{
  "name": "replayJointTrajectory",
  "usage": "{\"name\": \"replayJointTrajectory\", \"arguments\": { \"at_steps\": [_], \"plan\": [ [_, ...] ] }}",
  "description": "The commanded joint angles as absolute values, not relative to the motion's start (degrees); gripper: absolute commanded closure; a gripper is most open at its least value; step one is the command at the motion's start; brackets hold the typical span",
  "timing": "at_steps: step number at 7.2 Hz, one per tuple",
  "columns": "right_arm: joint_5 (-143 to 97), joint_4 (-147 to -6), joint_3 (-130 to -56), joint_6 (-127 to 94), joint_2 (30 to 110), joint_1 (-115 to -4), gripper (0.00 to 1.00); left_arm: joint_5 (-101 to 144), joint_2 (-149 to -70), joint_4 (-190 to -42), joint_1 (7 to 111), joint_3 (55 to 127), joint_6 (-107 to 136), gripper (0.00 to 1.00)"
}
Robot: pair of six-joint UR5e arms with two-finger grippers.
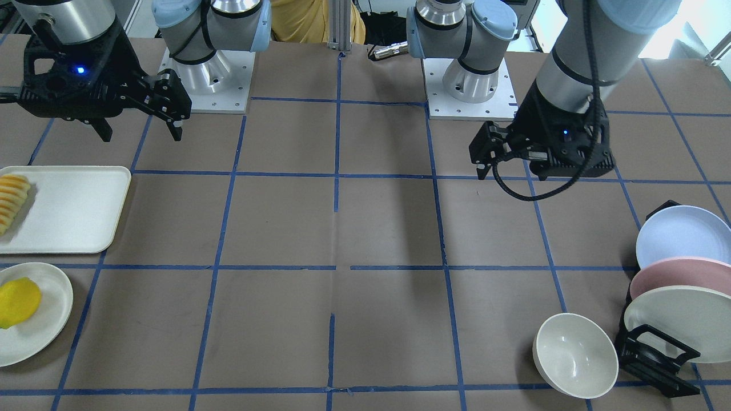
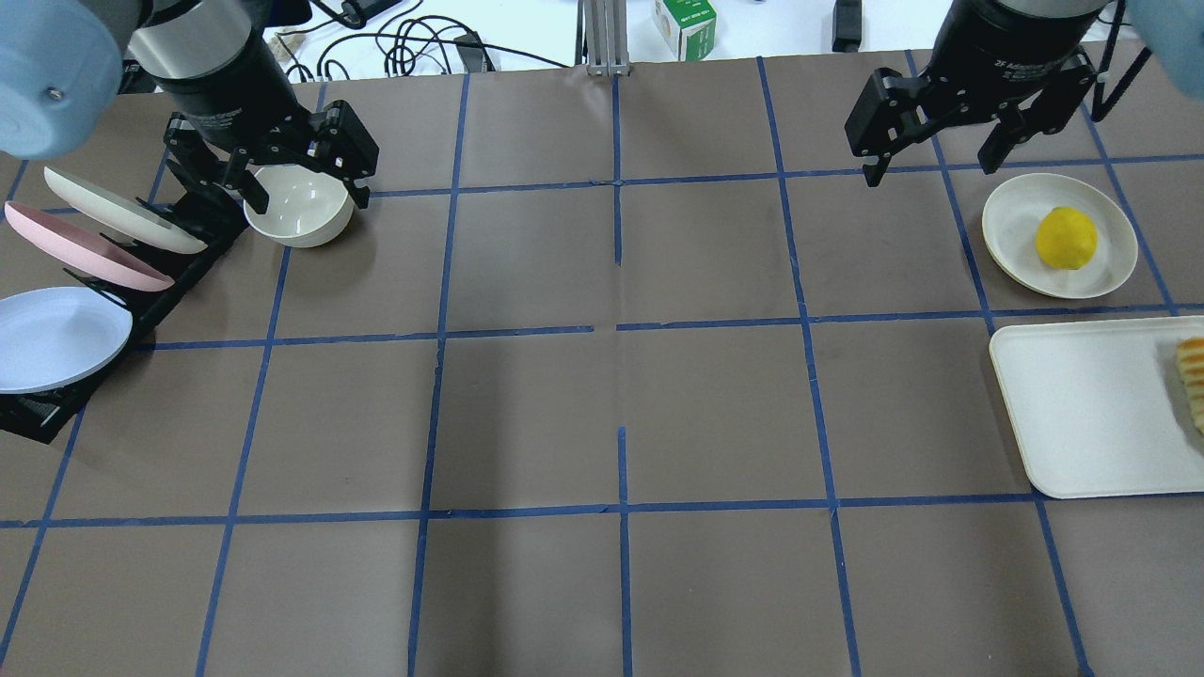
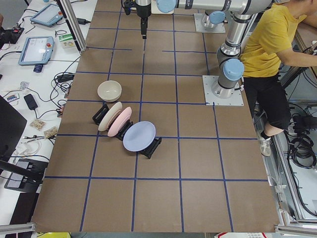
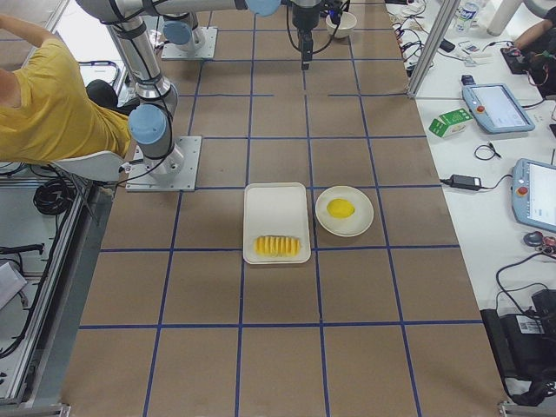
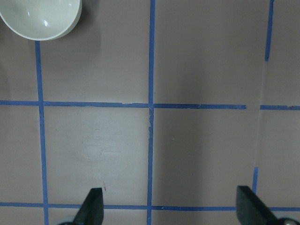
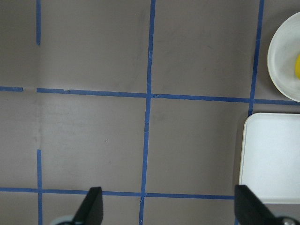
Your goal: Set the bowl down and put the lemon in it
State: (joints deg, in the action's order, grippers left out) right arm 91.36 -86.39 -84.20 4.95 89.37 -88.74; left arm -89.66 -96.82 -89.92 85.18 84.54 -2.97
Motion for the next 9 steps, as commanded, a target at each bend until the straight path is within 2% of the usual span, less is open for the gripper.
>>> {"name": "replayJointTrajectory", "arguments": {
  "at_steps": [1, 3, 6, 9],
  "plan": [
    [91.50, -86.75, -84.20, 5.27, 89.30, -88.68, 0.00, -88.95, -104.11, -84.66, 75.36, 83.16, -10.32, 0.00],
    [91.41, -86.75, -85.07, 4.93, 88.86, -88.68, 0.00, -88.95, -112.02, -77.03, 70.95, 81.92, -14.75, 0.00],
    [91.58, -86.66, -85.51, 4.66, 88.33, -88.24, 0.00, -87.80, -122.14, -66.47, 70.05, 80.17, -20.01, 0.00],
    [91.67, -92.71, -85.69, 5.19, 85.08, -86.41, 0.00, -88.42, -126.55, -66.01, 69.87, 77.08, -23.20, 0.02]
  ]
}}
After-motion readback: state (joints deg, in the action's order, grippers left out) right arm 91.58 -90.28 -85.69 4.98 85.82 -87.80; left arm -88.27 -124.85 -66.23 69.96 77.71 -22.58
